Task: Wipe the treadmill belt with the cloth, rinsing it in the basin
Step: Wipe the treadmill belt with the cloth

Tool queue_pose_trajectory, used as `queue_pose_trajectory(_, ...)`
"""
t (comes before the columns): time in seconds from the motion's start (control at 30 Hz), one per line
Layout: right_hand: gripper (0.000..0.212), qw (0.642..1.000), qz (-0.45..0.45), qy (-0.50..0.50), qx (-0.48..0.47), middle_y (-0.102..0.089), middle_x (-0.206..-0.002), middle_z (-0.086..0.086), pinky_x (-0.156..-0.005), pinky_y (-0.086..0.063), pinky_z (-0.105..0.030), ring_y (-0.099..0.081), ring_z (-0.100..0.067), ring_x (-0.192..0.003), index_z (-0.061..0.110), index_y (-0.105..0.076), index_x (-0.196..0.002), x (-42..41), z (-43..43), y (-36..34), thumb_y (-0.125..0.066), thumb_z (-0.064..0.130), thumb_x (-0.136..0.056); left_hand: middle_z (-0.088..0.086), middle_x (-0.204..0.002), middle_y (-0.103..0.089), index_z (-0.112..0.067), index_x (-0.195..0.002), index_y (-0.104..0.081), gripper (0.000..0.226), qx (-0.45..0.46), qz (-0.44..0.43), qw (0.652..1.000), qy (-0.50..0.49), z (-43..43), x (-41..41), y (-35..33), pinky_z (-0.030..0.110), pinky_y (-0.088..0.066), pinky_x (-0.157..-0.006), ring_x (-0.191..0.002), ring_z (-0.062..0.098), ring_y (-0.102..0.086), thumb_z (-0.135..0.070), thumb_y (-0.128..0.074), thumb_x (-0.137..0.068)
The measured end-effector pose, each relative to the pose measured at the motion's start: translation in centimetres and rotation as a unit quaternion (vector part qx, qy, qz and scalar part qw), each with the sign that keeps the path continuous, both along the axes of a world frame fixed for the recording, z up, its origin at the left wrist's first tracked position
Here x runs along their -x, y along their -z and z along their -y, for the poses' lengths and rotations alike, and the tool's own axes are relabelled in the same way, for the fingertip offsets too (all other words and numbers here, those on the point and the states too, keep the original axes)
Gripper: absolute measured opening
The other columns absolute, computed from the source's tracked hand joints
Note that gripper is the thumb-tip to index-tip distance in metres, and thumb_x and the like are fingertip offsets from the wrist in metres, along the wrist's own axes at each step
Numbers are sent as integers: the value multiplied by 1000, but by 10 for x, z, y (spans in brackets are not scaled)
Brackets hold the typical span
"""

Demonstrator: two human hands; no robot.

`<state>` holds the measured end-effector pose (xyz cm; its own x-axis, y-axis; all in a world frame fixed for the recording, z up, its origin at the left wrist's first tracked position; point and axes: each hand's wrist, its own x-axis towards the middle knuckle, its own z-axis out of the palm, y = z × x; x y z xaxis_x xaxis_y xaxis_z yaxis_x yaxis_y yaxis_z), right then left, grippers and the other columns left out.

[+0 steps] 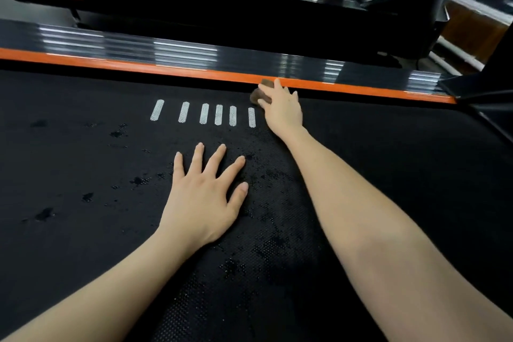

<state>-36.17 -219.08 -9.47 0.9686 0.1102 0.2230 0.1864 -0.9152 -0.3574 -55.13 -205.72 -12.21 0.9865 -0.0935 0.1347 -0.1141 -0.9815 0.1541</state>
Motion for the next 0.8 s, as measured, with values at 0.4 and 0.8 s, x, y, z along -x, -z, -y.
queue_pose_trajectory(0.4,38,989,0,145,-30,-38,-146,-11,-113,-22,-44,-35,-34,-133,21,-48,-136,-20,85,-1,-46,25,-98,3,-157,-22,-36,-146,-28,74,2,-10,1000,-12,5,1,0,56,-2,-114,-145,35,-9,-60,2,-83)
queue_pose_trajectory(0.8,43,973,-29,-218,-65,-29,-150,7,-117,-9,-24,-24,-14,-141,30,-51,-133,170,79,3,-57,20,-92,0,-159,-14,-38,-148,-20,81,-15,-31,999,-11,4,1,-3,55,-1,-115,-145,33,-3,-58,12,-77)
